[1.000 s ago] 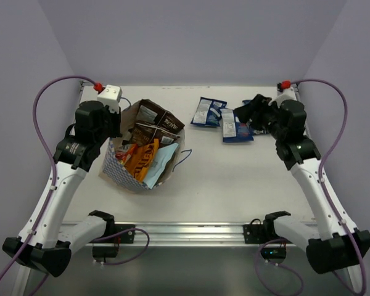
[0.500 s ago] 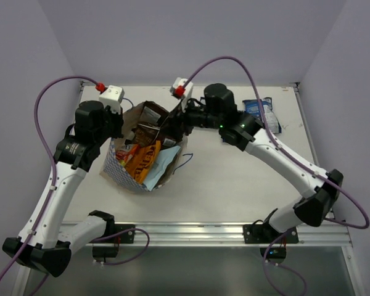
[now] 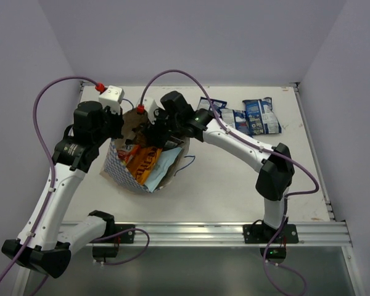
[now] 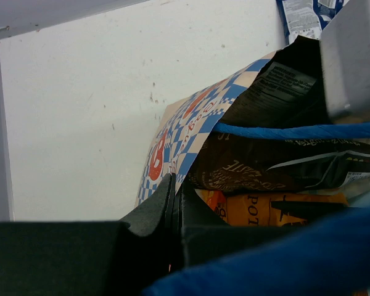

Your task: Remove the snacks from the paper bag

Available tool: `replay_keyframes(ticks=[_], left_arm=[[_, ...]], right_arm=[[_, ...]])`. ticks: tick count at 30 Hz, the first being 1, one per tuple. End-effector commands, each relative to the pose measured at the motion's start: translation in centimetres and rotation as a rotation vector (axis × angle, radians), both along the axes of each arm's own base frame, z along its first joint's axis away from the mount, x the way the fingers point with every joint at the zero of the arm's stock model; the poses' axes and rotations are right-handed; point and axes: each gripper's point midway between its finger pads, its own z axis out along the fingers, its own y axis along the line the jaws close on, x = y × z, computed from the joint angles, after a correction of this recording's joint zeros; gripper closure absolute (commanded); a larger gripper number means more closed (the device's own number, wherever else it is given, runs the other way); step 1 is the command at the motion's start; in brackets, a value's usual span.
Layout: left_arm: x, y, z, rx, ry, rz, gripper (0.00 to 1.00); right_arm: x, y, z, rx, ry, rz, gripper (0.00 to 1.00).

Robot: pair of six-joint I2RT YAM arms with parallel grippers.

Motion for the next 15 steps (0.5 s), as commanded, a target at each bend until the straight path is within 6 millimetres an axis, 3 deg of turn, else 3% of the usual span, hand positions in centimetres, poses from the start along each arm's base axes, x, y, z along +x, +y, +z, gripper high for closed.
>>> replay_keyframes(ticks=[1,3,4,5,6,8,9,13,15], left_arm=[[0.2,-0.7,4.3,-0.045,-0.141,-0.034,1.00],[0.3,-0.7,4.3,-0.047,-0.140,-0.031,1.00],[0.4,-0.6,4.3,-0.045,-0.139,-0.024,1.00],[0.4,-0.6,4.3,-0.045,-0.139,-0.021,1.00],[0.5,-0.5,4.2,-0.043,-0.138,-0.016,1.00],[0.6,-0.2,3.9,-0.033,-0.133,0.000,1.00],[0.5,0.0,3.8,-0.029,-0.132,0.007,1.00],[0.8,0.4,3.4,-0.019,-0.123,0.037,1.00],[0.9,0.5,3.4,-0.019,-0.123,0.044,1.00]], right_arm=[[-0.1,0.2,0.3,-0.027,-0.043,0.015,0.32],[0.0,0.3,-0.2,-0.037,-0.036,0.016,0.41],[-0.1,0.3,-0.1,-0.039,-0.035,0.016,0.56],[-0.2,0.2,0.6,-0.033,-0.038,0.019,0.64],[-0.3,0.2,1.3,-0.023,-0.043,0.024,0.82],[-0.8,0.1,3.3,0.015,-0.057,0.035,0.96],[-1.0,0.1,4.9,0.046,-0.074,0.039,1.00],[-2.9,-1.1,13.4,0.212,-0.172,0.058,1.00],[-3.3,-1.7,16.7,0.283,-0.223,0.054,1.00]])
